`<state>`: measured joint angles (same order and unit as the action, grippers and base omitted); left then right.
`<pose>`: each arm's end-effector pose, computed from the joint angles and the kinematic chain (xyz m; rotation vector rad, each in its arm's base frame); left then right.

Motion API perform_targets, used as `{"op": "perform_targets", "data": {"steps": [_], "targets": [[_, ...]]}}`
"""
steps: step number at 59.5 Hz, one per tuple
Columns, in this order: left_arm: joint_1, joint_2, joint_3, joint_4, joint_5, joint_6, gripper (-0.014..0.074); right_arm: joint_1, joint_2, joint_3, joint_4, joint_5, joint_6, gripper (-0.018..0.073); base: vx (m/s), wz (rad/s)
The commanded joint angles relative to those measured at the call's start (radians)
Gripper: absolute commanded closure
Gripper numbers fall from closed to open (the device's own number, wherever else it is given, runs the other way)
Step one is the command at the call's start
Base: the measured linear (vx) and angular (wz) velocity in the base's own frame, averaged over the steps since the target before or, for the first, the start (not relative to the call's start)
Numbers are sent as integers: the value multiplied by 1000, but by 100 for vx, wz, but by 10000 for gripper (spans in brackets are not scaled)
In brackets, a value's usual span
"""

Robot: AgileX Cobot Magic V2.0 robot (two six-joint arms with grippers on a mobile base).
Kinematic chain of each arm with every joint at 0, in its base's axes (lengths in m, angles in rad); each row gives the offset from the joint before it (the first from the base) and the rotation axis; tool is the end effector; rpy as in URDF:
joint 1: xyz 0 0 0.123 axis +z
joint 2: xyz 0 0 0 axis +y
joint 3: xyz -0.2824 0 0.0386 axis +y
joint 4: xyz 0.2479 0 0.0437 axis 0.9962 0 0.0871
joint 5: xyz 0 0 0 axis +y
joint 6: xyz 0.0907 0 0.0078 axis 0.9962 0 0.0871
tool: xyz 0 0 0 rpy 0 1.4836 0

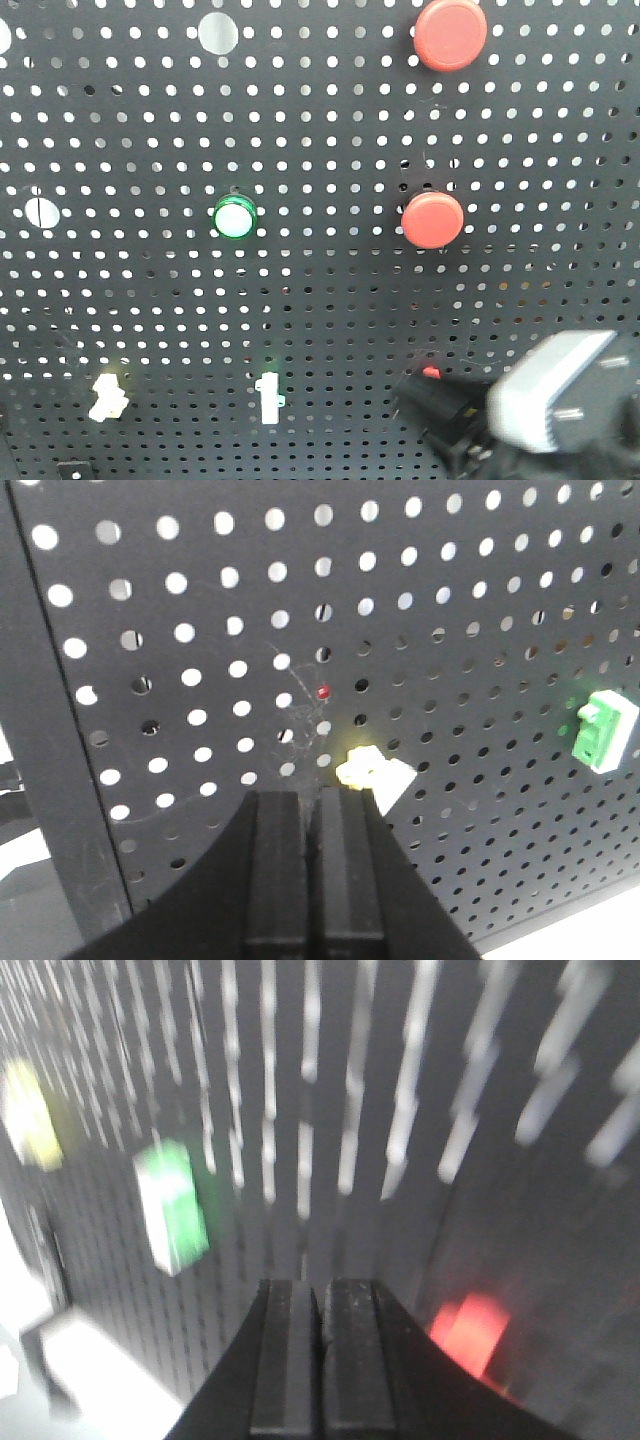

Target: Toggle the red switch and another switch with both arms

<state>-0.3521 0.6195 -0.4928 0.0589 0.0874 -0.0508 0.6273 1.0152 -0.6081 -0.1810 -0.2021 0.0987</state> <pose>0.1261 -0.0458 0.3188 0.3012 1.6771 -0.2527 0.1755 0.1312 0.3141 -0.6172 1.5960 0.4403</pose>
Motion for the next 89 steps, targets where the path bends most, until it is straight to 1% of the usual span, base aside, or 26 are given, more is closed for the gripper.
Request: {"op": "perform_targets", "data": {"steps": [1,8,12,16,24,28,32,35,43,50,61,63,68,83,89], "targets": [[-1,-1,-27,-1,-77,-9,594,-3,-13,-33,5,-85,-10,566,0,0],[-1,-1,-27,-1,-77,-9,594,-3,19,-33,7,-120,-22,566,0,0],[-1,-1,-27,-1,-77,-9,594,-3,35,-33,28,-143,-50,566,0,0],[-1,-1,-27,-1,-77,-9,594,-3,52,-33,86,-161,-99,566,0,0],[-1,-1,-27,-1,-77,-9,594,-3,65,-33,291,-195,-271,566,0,0],[-1,-1,-27,-1,-77,-9,594,-3,66,-33,385,-206,-333,566,0,0],[-1,-1,-27,-1,-77,-9,594,-3,68,-33,431,-191,-368,566,0,0],[-1,-1,-27,-1,-77,-9,594,-3,68,-33,435,-158,-377,566,0,0],[-1,-1,-27,-1,-77,-9,594,1,68,-33,376,-26,-371,566,0,0],[-1,-1,-27,-1,-77,-9,594,0,71,-33,388,61,-366,566,0,0],[-1,-1,-27,-1,-77,-9,594,0,71,-33,388,274,-372,566,0,0],[-1,-1,-27,-1,-77,-9,594,0,71,-33,387,291,-375,566,0,0],[-1,-1,-27,-1,-77,-9,594,0,54,-33,387,282,-375,566,0,0],[-1,-1,-27,-1,-77,-9,594,0,-98,-33,391,77,-372,566,0,0],[-1,-1,-27,-1,-77,-9,594,-3,-128,-33,390,24,-372,566,0,0]]}}
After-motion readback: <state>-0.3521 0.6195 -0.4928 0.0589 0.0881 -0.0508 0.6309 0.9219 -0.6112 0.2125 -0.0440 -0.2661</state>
